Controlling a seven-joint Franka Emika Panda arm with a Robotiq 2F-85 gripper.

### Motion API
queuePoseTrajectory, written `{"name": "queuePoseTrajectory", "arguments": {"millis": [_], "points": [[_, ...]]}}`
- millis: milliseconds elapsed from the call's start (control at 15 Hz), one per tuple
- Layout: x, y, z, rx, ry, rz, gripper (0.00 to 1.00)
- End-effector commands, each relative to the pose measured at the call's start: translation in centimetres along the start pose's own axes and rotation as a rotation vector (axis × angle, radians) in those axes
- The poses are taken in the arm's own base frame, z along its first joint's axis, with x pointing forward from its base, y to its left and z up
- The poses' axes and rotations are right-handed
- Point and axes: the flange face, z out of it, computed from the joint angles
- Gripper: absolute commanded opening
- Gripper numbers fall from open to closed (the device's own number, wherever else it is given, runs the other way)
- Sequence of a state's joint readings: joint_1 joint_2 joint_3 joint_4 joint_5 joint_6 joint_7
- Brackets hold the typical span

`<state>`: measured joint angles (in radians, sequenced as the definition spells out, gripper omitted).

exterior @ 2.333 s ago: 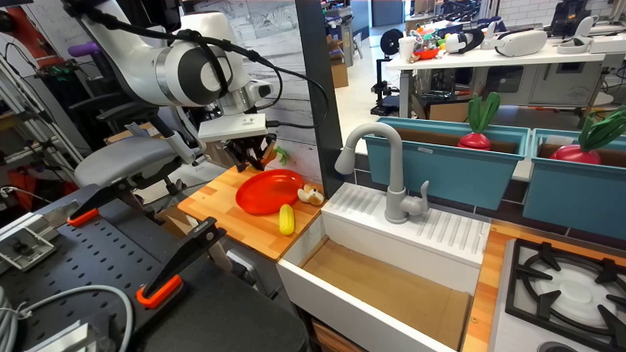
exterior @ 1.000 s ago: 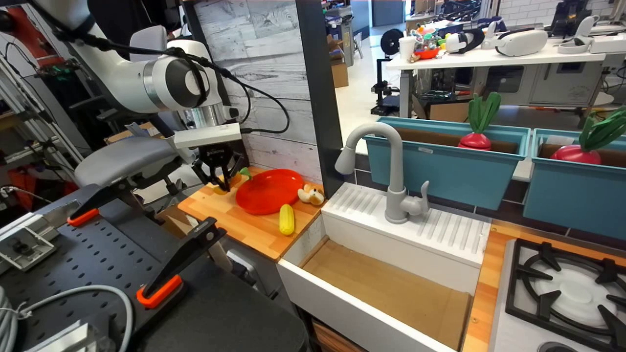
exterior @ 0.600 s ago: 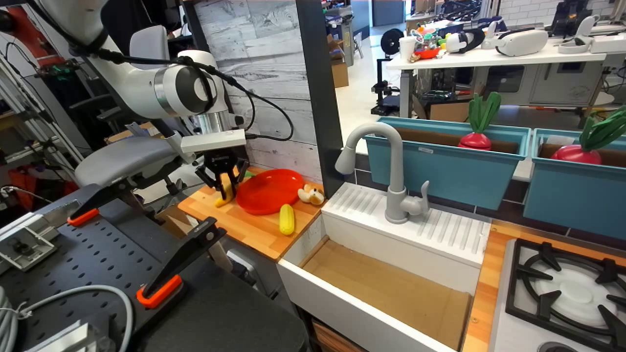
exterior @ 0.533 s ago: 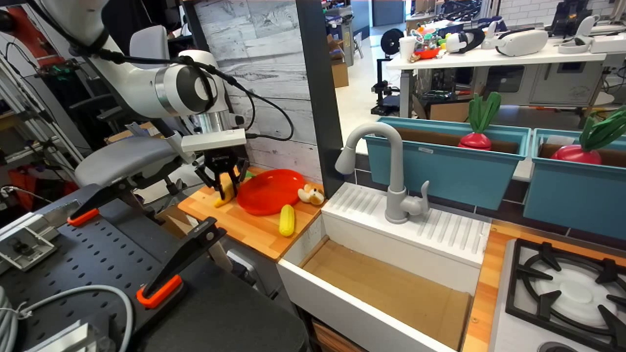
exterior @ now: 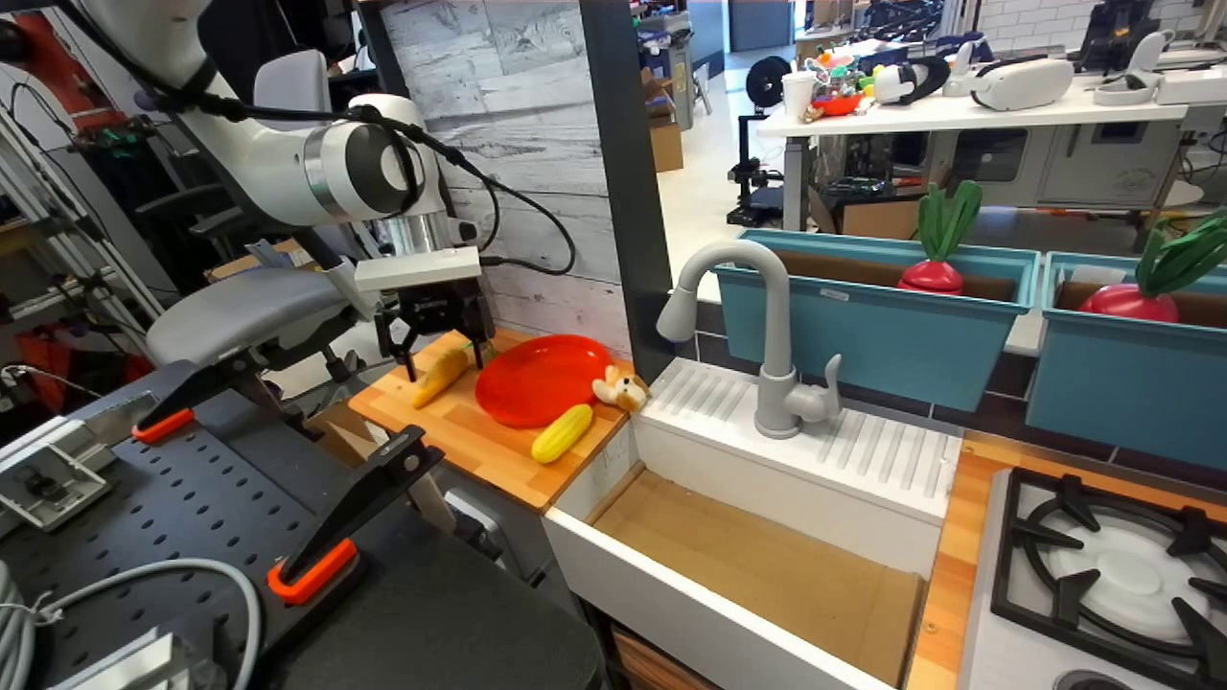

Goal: Pick up the carrot plushie from the plate and put it on the table

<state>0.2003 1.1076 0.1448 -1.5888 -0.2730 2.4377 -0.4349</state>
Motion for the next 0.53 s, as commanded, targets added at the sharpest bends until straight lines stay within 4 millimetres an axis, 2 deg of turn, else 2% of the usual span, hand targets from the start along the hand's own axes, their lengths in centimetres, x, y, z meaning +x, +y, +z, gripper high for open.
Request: {"name": "queuePoseTrajectory", "arguments": {"millis": [0,200,400,467], "points": [[0.9,-0.6,-2.8,-0.047,0.037,-0.04,1.0],[1.1,-1.5,-5.5,-0.066,0.08,-0.052,1.0],[0.4,-1.9,-8.4,-0.053,0.096,-0.055,1.0],[1.5,-1.2,-6.1,-0.042,0.09,-0.027,1.0]]}}
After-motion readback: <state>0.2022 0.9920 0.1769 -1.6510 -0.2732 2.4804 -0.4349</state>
